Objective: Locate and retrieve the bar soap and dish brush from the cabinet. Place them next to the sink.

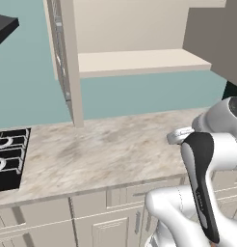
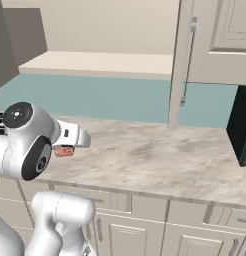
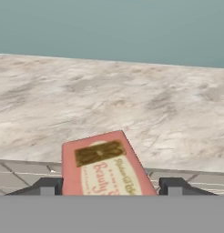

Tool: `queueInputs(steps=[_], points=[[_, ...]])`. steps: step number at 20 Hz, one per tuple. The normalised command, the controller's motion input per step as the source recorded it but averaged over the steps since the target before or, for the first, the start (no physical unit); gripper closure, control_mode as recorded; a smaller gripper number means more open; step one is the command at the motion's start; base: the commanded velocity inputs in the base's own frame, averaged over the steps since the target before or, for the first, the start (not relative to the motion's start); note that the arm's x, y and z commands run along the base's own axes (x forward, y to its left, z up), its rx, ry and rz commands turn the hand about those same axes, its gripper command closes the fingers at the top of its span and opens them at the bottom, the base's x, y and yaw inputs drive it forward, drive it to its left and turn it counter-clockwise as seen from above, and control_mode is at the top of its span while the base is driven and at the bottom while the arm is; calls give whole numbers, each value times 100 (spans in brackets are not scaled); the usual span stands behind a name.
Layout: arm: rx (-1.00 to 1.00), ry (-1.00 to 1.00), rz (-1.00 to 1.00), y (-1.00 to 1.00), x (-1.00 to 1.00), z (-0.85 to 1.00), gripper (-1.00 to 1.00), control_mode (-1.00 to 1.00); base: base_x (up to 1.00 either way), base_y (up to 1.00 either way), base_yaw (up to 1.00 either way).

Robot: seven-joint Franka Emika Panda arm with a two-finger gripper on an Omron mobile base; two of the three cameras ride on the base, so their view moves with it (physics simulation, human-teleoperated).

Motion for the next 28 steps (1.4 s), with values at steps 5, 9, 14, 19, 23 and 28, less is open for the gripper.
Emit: queueInputs(steps=[5, 9, 14, 19, 23, 28], points=[[0, 0, 0, 0, 0, 0, 100, 100, -52, 0, 0], [0, 0, 0, 0, 0, 0, 100, 100, -50, -2, 0], [0, 0, 0, 0, 0, 0, 100, 100, -46, 0, 13], [0, 0, 0, 0, 0, 0, 100, 100, -23, 13, 44], [0, 0, 0, 0, 0, 0, 100, 100, -3, 9, 50], [0, 0, 0, 0, 0, 0, 100, 100, -3, 7, 50]])
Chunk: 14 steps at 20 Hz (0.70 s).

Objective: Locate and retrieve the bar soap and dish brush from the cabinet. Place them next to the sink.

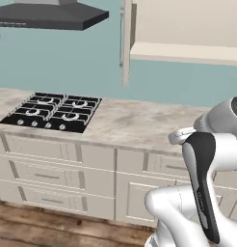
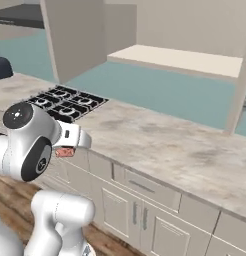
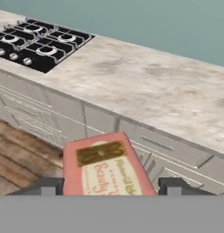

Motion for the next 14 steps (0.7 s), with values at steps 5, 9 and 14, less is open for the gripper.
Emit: queueInputs(steps=[5, 9, 14], points=[[0, 0, 0, 0, 0, 0, 100, 100, -9, 10, 50], [0, 0, 0, 0, 0, 0, 100, 100, -11, 14, 49], [0, 0, 0, 0, 0, 0, 100, 100, -11, 13, 50]])
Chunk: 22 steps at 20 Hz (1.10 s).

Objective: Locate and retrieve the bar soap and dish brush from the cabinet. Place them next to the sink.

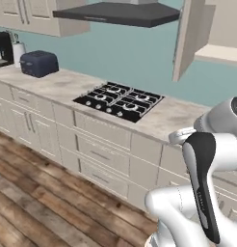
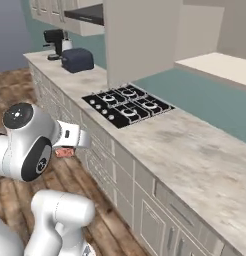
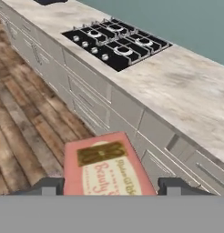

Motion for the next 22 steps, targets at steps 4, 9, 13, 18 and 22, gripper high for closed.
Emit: queueInputs(steps=[4, 9, 13, 18, 22], points=[[0, 0, 0, 0, 0, 0, 100, 100, -8, 13, 50], [0, 0, 0, 0, 0, 0, 100, 100, -7, 14, 50], [0, 0, 0, 0, 0, 0, 100, 100, -7, 15, 50], [0, 0, 0, 0, 0, 0, 100, 100, -7, 18, 49], [0, 0, 0, 0, 0, 0, 100, 100, -8, 19, 50]])
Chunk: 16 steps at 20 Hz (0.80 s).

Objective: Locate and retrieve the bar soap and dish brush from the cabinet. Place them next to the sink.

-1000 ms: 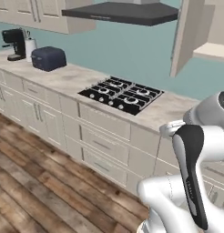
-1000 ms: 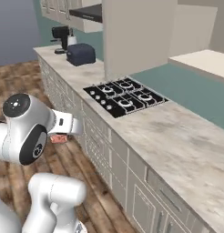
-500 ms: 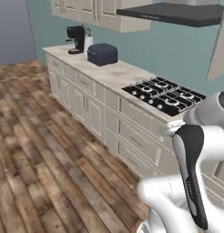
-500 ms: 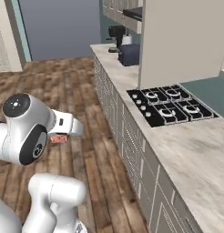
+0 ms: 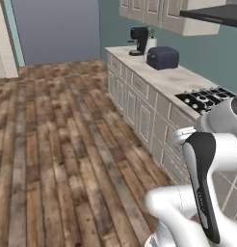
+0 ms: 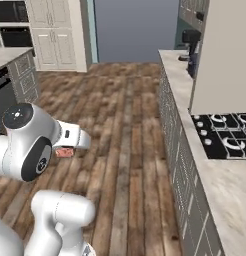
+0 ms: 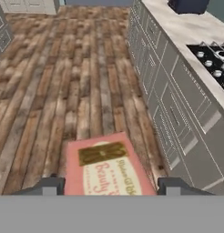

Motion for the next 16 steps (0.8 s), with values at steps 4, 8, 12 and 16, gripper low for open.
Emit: queueInputs(steps=[4, 8, 12, 16], points=[[0, 0, 0, 0, 0, 0, 100, 100, -9, 22, 49], [0, 0, 0, 0, 0, 0, 100, 100, -12, 26, 48], [0, 0, 0, 0, 0, 0, 100, 100, -11, 27, 48], [0, 0, 0, 0, 0, 0, 100, 100, -5, 27, 48]])
